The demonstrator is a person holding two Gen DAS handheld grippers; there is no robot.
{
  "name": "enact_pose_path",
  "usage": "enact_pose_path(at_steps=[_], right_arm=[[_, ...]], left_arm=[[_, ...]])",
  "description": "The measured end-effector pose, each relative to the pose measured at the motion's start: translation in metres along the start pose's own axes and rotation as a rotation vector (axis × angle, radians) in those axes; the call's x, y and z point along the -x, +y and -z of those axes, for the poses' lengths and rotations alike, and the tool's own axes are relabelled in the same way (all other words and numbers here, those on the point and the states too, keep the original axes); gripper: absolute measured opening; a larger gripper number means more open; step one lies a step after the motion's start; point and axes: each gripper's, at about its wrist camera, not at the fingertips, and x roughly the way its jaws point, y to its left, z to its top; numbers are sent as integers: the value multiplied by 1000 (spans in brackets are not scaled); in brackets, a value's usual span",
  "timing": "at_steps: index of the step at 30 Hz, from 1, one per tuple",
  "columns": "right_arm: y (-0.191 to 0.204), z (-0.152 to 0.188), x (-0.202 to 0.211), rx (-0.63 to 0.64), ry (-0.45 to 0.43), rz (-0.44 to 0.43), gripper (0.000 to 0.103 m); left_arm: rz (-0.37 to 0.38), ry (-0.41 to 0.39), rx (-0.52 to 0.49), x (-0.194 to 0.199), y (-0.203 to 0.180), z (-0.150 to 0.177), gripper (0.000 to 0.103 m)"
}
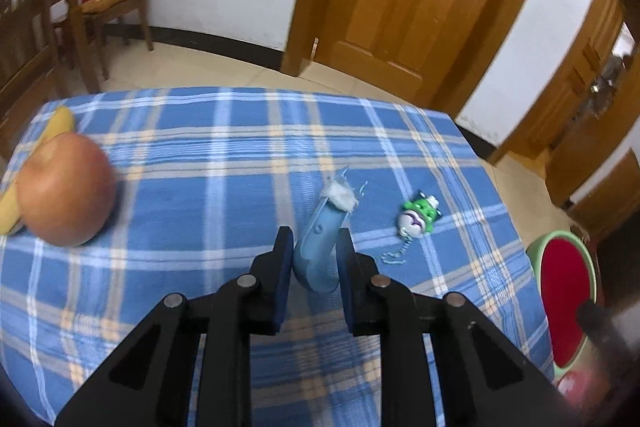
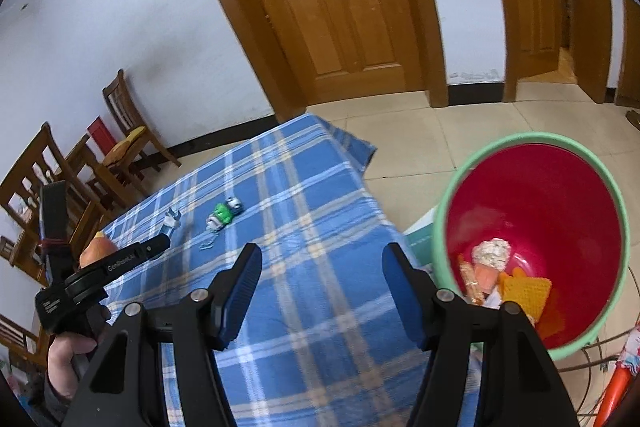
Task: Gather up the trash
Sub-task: 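Grasp the blue toy with the left tool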
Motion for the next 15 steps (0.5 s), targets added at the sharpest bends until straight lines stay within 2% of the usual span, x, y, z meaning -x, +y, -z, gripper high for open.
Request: enact_pose_path(at_steps=[9,15], right_arm=[[47,-8,-40,74,29,-17,66],[69,-13,-82,59,79,-28,66]], left_arm=[[-6,-30,78,9,24,-3,21],[-13,-33,116,6,32,-3,21]])
